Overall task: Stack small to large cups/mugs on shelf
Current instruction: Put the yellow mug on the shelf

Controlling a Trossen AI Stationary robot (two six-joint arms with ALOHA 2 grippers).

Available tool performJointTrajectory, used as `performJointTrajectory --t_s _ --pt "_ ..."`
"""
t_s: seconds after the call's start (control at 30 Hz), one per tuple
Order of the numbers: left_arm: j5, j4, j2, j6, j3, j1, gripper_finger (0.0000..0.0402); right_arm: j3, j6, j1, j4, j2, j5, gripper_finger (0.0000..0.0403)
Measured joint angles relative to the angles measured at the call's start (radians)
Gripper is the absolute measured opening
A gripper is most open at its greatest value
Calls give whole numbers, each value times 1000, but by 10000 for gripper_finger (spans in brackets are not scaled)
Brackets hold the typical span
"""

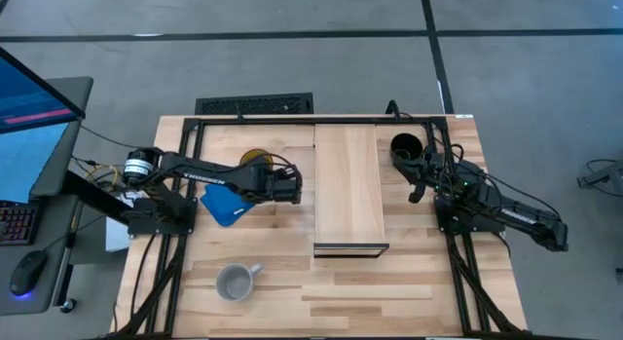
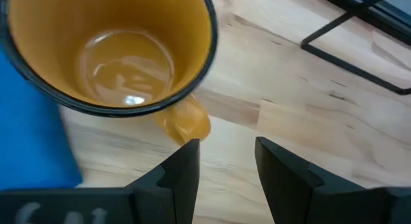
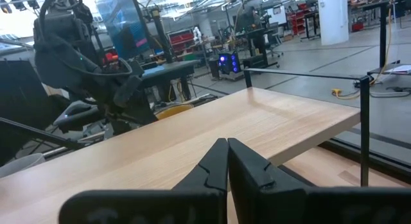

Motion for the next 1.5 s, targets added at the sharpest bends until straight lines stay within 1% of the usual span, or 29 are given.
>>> performJointTrajectory --t_s 0.07,0.13,0.27,0.43,0.7,0.87,1.1,1.27,1.5 --pt "11 4 10 -12 0 0 141 0 0 0 0 0 0 33" --pt "47 8 26 -15 -3 1 141 0 0 0 0 0 0 33" --pt "84 14 91 -33 -2 -2 141 0 0 0 5 0 -2 33" --pt "60 31 113 -55 -1 -5 141 0 0 0 13 6 -5 33" --pt "6 21 115 -63 -2 24 141 0 0 0 11 3 -5 33" --pt "7 13 115 -60 -15 45 141 0 0 0 11 3 -6 33" --pt "48 2 115 -83 -47 54 142 0 0 0 11 3 -6 33" --pt "76 -43 116 -83 -47 54 142 0 0 0 11 3 -6 33" --pt "105 -171 116 -97 -47 53 142 0 0 0 11 3 -6 33"
